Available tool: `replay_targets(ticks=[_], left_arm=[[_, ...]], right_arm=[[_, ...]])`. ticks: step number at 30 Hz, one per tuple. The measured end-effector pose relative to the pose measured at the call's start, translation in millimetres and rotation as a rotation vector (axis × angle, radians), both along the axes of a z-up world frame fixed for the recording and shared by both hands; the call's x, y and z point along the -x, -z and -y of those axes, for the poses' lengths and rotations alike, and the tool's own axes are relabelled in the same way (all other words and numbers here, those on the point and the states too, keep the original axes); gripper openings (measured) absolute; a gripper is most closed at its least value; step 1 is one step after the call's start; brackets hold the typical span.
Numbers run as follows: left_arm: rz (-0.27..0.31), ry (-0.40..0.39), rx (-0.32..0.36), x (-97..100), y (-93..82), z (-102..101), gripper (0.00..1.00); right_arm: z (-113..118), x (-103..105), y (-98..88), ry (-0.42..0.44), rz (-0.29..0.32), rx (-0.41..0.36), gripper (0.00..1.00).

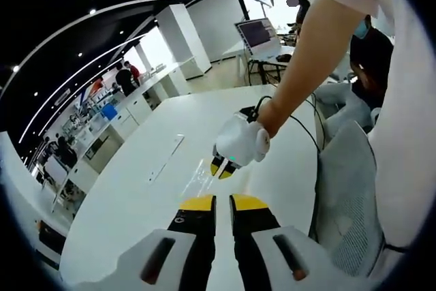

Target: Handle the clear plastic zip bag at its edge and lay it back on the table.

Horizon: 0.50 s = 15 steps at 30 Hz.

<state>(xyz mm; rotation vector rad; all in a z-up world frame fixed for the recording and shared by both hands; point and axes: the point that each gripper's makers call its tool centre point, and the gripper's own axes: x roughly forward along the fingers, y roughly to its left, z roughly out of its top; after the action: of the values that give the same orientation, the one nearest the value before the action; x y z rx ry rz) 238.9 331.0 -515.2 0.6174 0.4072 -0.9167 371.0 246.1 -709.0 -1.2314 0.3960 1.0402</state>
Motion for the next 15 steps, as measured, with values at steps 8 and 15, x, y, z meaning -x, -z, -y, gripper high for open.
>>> replay_targets(ticks=[8, 15], left_arm=[[-0.003, 0.003, 0.001, 1.4, 0.8, 1.8, 0.05], [-0.002, 0.008, 0.0, 1.6, 0.6, 3.7, 0.05]], right_arm=[[2.7, 10.4, 10.7, 0.01, -0.055, 0.005, 0.08], [3.4, 17.4, 16.0, 0.025, -0.088, -0.007, 0.08]])
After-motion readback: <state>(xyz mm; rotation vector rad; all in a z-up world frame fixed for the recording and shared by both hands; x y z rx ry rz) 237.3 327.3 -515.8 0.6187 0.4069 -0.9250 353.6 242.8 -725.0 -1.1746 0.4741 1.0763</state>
